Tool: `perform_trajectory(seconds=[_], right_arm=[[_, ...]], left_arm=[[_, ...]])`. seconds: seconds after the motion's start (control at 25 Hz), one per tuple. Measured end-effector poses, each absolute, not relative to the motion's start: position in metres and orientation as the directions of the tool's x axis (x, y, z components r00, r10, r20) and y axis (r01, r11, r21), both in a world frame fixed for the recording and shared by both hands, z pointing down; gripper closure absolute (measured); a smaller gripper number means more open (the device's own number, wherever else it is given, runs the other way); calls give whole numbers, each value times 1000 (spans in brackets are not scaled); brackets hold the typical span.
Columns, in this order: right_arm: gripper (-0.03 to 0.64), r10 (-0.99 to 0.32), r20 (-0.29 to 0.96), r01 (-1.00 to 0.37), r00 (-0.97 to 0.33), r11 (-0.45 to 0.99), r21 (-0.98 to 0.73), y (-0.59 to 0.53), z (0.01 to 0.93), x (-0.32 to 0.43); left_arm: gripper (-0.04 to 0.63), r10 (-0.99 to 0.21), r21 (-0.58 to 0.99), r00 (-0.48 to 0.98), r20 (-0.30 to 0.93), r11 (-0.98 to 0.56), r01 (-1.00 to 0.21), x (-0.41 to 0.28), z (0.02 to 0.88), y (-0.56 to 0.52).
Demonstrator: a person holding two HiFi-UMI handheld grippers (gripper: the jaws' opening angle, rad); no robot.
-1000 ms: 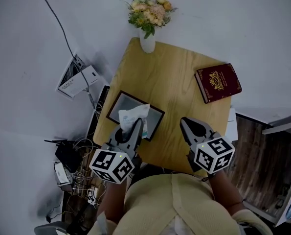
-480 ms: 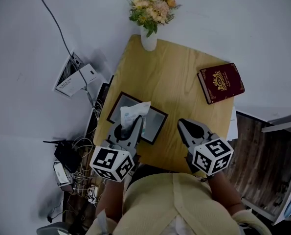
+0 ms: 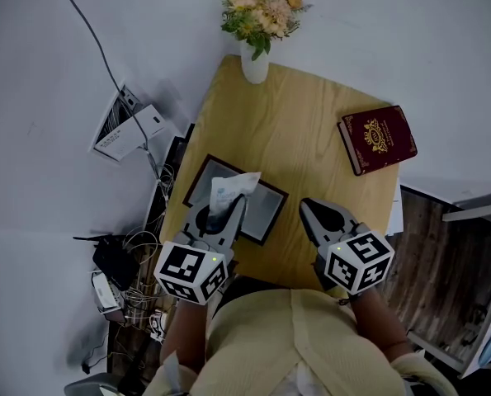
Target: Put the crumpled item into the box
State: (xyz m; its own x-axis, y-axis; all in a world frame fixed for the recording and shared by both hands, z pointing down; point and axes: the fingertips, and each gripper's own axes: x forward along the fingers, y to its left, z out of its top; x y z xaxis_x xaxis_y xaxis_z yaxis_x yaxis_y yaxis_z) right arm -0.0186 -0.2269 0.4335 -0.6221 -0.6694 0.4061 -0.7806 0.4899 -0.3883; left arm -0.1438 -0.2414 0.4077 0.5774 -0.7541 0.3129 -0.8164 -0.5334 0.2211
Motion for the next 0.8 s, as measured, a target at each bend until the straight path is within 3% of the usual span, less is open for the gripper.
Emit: perform_trajectory(seconds=[0.8], right_arm=[[588,-678,409,-787,-612,467,-404,-223,436,-20]], left_arm=[[477,-763,234,572,301,-523,-820,-150,408,-242]])
